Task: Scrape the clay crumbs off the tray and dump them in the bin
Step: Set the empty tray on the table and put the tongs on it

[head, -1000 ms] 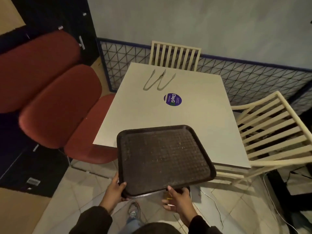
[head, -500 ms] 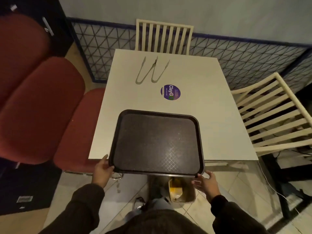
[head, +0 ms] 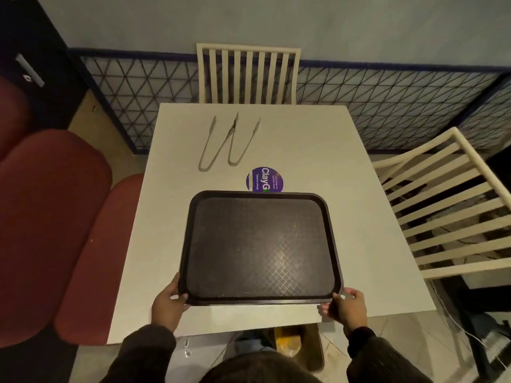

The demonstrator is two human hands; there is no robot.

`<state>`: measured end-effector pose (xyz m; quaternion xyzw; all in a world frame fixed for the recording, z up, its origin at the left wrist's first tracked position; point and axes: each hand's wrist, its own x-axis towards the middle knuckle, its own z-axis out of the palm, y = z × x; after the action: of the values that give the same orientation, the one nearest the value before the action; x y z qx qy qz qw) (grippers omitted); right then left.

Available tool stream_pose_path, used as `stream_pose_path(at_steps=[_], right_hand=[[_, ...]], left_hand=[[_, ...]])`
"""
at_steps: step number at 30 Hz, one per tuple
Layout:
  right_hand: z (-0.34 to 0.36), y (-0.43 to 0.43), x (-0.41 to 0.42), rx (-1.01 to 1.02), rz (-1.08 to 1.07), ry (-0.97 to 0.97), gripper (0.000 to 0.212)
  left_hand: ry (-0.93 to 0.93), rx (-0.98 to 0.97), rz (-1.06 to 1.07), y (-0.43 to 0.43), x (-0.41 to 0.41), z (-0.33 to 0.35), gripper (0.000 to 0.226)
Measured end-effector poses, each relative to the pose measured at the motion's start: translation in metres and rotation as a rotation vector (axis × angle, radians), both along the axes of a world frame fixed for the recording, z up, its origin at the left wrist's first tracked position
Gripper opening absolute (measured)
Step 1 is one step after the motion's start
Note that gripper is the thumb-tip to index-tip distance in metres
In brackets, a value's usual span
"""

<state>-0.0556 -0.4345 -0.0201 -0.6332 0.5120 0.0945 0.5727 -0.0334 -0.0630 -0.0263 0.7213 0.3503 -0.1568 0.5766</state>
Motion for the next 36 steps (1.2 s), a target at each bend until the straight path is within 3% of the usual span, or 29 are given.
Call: stream_pose_path(at_steps=[7,19,36], right_hand=[[-0.005,-0.059,0.075,-0.028,-0.075,0.019,0.037],[0.000,-0.153,0.183,-0.129,-0.252,0.019,0.021],[-0.005,-0.189,0.366,-0.084,-0.208,-0.051,0.015]], left_hand=[[0.015,0.047,-0.067,-0.059,0.075,-0.002,0.060],[-0.113,0.054,-0.265,-0.164,0.156,-0.005,0.059],[-0.116,0.183,-0.473,-0.189,0.339,-0.037,0.062]])
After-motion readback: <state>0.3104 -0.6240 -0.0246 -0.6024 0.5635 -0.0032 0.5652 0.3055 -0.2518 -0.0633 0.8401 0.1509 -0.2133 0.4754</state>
